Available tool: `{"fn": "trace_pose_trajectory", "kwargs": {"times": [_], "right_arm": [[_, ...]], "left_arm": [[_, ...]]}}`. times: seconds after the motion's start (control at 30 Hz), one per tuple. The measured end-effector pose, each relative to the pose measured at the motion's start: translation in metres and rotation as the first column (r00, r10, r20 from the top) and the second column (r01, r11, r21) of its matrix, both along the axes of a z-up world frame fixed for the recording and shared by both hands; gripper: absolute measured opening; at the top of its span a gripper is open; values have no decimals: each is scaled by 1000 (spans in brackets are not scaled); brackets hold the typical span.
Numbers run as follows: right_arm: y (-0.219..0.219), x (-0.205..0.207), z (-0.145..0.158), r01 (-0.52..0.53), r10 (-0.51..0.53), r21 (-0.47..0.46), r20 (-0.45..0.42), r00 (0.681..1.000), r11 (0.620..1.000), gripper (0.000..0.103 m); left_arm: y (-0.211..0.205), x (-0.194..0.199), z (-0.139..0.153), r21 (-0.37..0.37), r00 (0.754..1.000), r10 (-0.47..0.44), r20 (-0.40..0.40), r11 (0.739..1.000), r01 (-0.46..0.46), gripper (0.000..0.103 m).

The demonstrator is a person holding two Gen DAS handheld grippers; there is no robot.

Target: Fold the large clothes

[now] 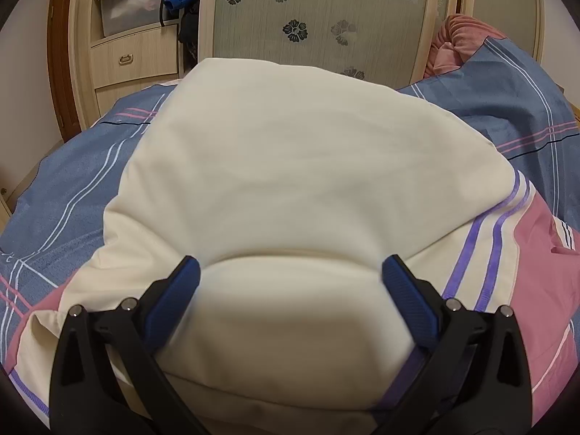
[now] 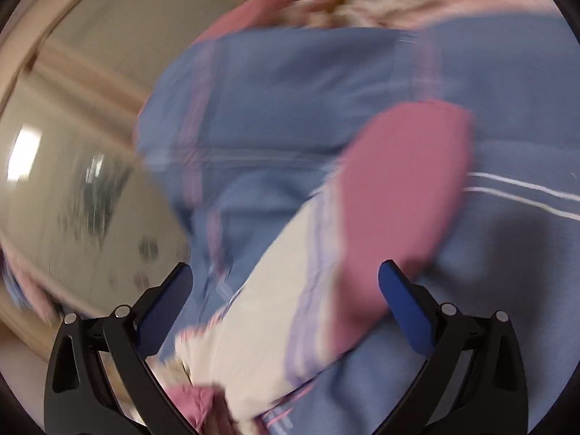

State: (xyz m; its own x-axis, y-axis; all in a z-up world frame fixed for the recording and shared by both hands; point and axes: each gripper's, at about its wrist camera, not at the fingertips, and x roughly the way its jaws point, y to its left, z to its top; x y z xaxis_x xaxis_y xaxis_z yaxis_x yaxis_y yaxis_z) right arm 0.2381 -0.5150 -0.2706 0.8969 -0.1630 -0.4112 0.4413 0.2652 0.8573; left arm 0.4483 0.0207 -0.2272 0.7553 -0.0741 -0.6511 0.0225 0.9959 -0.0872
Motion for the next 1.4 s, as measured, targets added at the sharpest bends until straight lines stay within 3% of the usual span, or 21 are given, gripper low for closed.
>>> {"fn": "trace_pose_trajectory", "kwargs": {"times": [0.03, 0.1, 0.2, 0.27, 0.43, 0.47, 0.53, 0.63, 0.7, 0.93, 1.0, 1.07, 1.13, 1.27, 1.4], "right_arm": [[-10, -12, -18, 62, -63, 58, 15, 998, 996, 102], [-17, -13, -38, 76, -81, 113, 42, 996, 991, 102], [-4, 11, -27, 15, -14, -21, 60, 998, 1000, 102], [1, 38, -30, -60, 65, -59, 80, 995, 996, 102], [22, 79, -24, -99, 79, -256, -89, 993, 962, 102], [23, 85, -23, -103, 84, -264, -82, 993, 959, 98], [19, 90, -30, -94, 77, -227, -83, 994, 969, 50], [5, 87, -47, -90, 85, -115, -48, 995, 989, 19], [6, 87, -48, -117, 116, -95, -7, 993, 989, 12], [9, 83, -23, -132, 140, -201, 28, 990, 971, 10], [19, 76, 2, -101, 108, -310, 7, 994, 945, 9], [43, 67, 44, -83, 104, -474, 19, 994, 877, 9], [70, 66, 82, -87, 145, -578, 54, 988, 812, 9], [130, 62, 137, -117, 282, -669, 143, 949, 734, 9], [199, 66, 175, -187, 397, -760, 100, 912, 622, 8]], "left_arm": [[1, -2, 1, -1, 1000, 0, 0, 1000, 0, 101], [1, -2, 1, -1, 1000, 0, 0, 1000, 0, 101], [1, -1, 1, -2, 1000, 0, 0, 1000, 0, 101], [3, -3, 1, -4, 1000, -1, 1, 1000, 1, 101], [3, -3, 1, -5, 1000, -1, 1, 1000, 1, 101], [3, -3, 1, -5, 1000, -1, 0, 1000, 1, 101], [3, -3, 1, -4, 1000, -1, 0, 1000, 1, 101], [3, -3, 1, -4, 1000, -1, 0, 1000, 1, 101], [4, -3, 1, -5, 1000, -1, 0, 1000, 1, 101], [4, -2, 1, -5, 1000, -1, -1, 1000, 1, 101], [4, -2, 1, -5, 1000, -2, -1, 1000, 2, 101], [4, -2, 1, -6, 1000, -2, -2, 1000, 2, 101], [4, -2, 1, -6, 1000, -2, -2, 1000, 2, 101], [7, -6, 3, -8, 1000, 0, 10, 1000, 0, 101], [8, -14, 14, -9, 999, -12, 48, 1000, 12, 101]]}}
